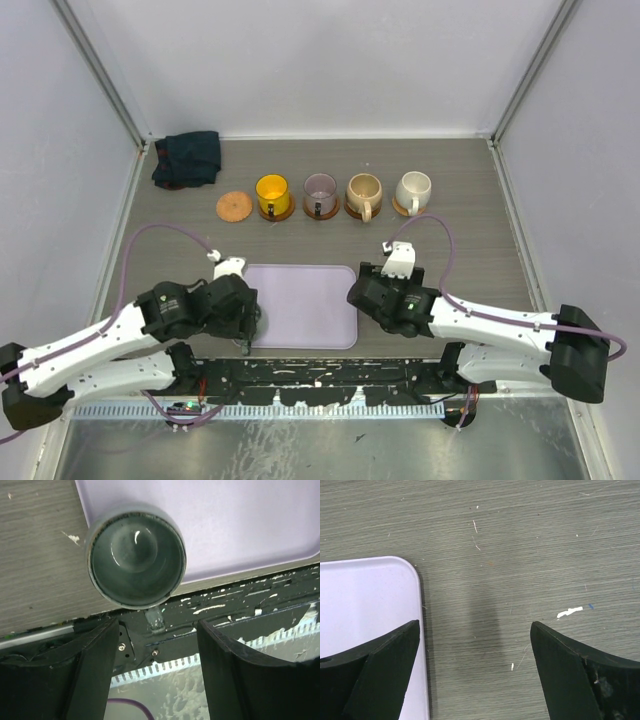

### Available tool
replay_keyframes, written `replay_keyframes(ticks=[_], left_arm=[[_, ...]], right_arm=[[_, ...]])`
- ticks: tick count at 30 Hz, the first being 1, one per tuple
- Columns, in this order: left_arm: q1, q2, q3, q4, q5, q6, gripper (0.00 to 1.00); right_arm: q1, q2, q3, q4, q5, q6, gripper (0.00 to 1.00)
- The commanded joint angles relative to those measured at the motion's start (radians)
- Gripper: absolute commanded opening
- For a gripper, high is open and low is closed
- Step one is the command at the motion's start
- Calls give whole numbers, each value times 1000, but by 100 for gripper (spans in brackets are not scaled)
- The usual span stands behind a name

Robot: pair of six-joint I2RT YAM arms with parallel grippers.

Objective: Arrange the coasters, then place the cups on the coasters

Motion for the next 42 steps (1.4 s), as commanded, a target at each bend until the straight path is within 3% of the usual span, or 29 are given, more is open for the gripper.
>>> replay_keyframes(ticks=[1,12,31,42], left_arm=[[-59,14,-9,-43,-9,-85,65],[-205,123,-78,45,-45,-187,62],[-208,172,-237,228,-157,-244,49],[-208,211,-253,265,-151,-244,33]], right_arm=[[-1,6,29,46,11,-8,96],[-1,8,6,62,-16,-3,96],[-1,-7,-36,65,-63,37,96],[-1,3,-41,74,-73,41,96]])
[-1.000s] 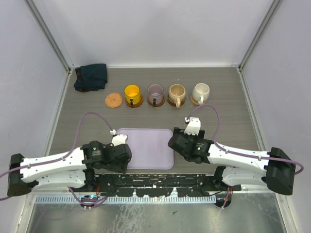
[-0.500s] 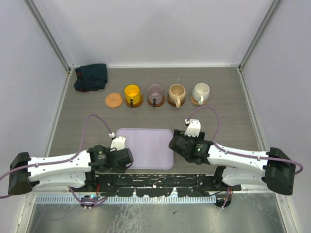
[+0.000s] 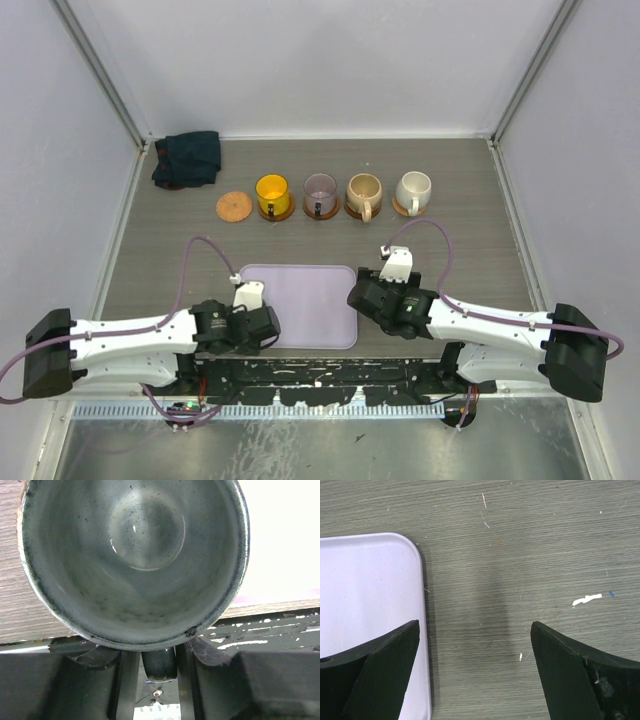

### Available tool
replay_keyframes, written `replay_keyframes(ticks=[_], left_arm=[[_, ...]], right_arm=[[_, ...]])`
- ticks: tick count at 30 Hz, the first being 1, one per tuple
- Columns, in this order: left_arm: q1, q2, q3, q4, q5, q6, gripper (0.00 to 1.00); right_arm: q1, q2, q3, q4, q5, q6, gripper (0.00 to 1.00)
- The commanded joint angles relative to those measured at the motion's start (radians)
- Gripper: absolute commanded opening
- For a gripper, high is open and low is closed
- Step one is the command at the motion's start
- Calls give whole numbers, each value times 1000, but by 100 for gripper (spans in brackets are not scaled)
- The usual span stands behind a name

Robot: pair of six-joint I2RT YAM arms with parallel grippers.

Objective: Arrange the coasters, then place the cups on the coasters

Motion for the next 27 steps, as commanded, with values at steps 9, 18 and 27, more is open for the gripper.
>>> replay_keyframes(ticks=[9,18,27], left_arm=[[-3,49,40,57,-97,50,0],[-3,41,174,77,-293,199,0],[101,-24,192,180,-421,334,0]], right_arm=[[-1,-10,-11,38,10,28,97],[-1,-10,-22,44,16,28,97],[-1,-1,-36,81,19,1,96]])
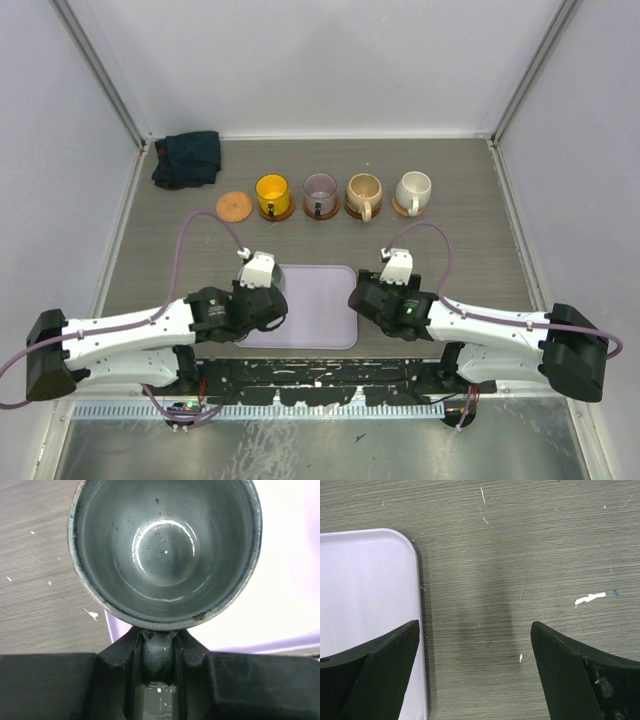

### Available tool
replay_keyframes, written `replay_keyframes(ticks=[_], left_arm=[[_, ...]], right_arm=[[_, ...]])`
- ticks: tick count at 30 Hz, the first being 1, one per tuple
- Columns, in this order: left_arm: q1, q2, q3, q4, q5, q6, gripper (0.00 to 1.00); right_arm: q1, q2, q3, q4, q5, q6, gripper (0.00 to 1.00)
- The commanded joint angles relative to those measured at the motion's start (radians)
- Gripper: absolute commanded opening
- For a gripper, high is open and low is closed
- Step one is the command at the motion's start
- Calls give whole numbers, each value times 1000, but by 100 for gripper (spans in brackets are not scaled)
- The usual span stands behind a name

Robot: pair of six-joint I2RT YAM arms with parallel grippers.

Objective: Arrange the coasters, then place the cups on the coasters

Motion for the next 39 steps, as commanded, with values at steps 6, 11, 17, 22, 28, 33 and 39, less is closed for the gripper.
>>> replay_keyframes(ticks=[6,11,17,22,28,33,39], left_arm=[[346,-117,-26,289,-34,260,0],[498,-110,-10,414,-5,400,0],[672,-20,3,570,112,489,0],[809,109,47,670,225,507,0],[924,322,188,690,327,539,0],[1008,453,288,712,397,539,0],[1046,549,367,745,421,544,0]], right_arm=[[-1,29,-2,57,23,-12,96],[-1,24,-14,68,26,-9,96],[-1,26,-20,76,39,-8,96],[-2,27,-14,76,66,-21,96],[-26,3,-8,68,100,-35,96],[-109,-43,1,66,112,-101,96],[-208,-103,-1,90,109,-186,96]])
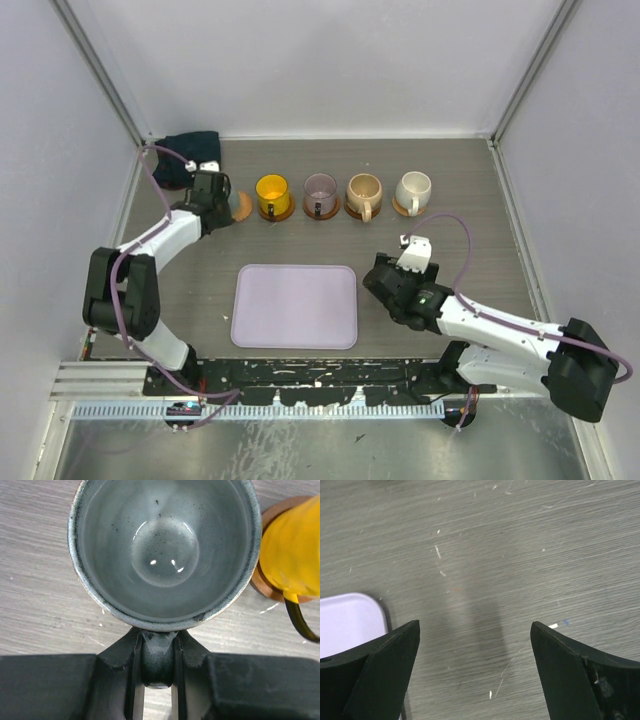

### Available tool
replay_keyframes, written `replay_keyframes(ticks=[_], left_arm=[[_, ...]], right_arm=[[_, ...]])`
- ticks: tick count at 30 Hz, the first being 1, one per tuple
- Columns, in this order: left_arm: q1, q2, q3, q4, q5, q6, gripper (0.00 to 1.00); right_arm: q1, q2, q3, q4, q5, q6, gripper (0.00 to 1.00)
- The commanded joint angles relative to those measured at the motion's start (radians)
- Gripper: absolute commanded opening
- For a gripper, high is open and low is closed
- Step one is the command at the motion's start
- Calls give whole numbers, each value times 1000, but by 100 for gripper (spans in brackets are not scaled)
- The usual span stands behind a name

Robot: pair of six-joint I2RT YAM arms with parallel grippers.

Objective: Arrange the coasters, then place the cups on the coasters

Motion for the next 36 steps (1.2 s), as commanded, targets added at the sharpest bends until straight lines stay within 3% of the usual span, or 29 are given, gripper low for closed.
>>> replay_keyframes(ticks=[1,13,36], left_arm=[[22,32,104,158,23,24,0],[28,187,211,158,54,95,0],[29,173,160,196,47,127,0]], right_arm=[[-66,-52,17,43,36,-87,96],[-108,-71,-2,52,-13,-88,96],[-111,-3,-7,99,-53,-91,96]])
